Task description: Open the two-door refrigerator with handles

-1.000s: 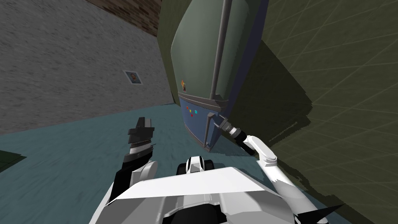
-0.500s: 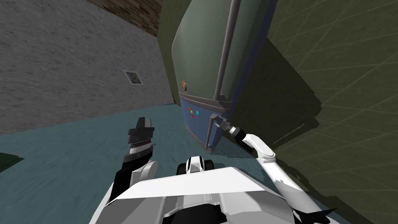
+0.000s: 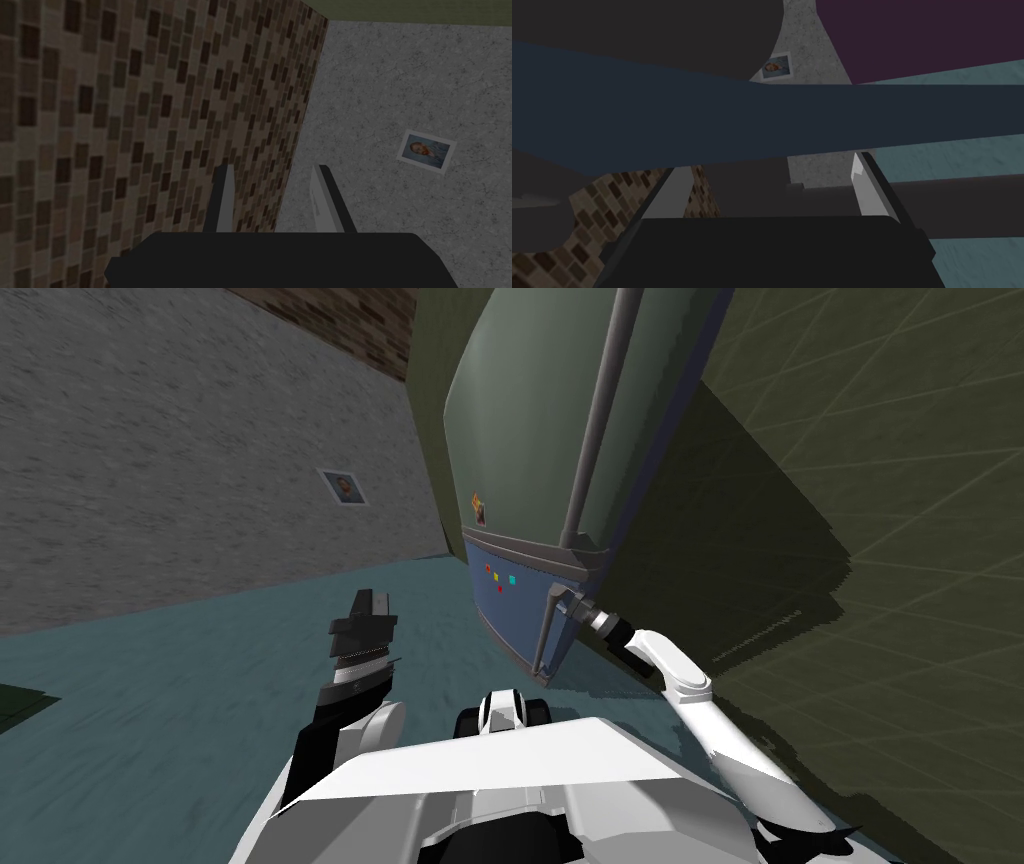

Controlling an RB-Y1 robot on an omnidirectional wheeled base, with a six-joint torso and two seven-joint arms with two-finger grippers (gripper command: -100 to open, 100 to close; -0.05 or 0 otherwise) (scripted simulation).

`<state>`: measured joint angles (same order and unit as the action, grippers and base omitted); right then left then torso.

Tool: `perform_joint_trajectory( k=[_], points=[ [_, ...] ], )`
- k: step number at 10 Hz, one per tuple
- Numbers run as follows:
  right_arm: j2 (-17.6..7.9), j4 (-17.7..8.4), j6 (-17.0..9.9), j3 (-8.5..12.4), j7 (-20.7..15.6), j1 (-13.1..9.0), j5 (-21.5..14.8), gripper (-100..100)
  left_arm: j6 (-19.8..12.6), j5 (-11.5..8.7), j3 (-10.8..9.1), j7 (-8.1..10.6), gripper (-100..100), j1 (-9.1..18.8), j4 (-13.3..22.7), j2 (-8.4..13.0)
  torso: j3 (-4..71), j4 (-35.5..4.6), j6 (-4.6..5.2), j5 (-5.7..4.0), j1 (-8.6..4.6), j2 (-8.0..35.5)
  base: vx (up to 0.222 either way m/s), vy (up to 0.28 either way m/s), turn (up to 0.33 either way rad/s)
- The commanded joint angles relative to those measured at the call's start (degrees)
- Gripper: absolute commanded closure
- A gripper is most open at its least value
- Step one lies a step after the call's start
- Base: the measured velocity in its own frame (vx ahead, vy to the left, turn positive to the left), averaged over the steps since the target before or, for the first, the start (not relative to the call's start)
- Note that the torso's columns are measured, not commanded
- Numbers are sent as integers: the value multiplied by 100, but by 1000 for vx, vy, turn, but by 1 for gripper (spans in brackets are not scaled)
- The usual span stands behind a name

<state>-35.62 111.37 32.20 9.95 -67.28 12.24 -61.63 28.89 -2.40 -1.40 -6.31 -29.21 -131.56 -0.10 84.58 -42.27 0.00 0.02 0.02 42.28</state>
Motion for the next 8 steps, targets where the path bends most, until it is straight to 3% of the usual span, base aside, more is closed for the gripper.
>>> perform_joint_trajectory(
  k=[1, 2, 6, 8],
  points=[
    [-12, -2, -127, 80, 32, 31, -23, 100, 0, 0, 0, 0, 0, 0, 0, 0, -7, 9, -2, -12, -17, 4, 4, 201, -27],
    [-12, -2, -127, 80, 32, 31, -23, 100, 0, 0, 2, 0, 0, 1, 1, -2, 2, 29, -2, -15, 30, -16, -64, 258, -63],
    [-38, -29, -375, 215, 101, 123, -77, 100, 0, 0, 2, 0, 0, 2, 0, -2, 27, 21, -25, -5, 16, -45, -87, 273, -29],
    [-64, -57, -622, 350, 171, 215, -132, 100, 0, 0, 2, 0, 0, 1, 0, -3, 42, 23, -40, 0, 31, -70, -28, 372, -64]
  ],
)
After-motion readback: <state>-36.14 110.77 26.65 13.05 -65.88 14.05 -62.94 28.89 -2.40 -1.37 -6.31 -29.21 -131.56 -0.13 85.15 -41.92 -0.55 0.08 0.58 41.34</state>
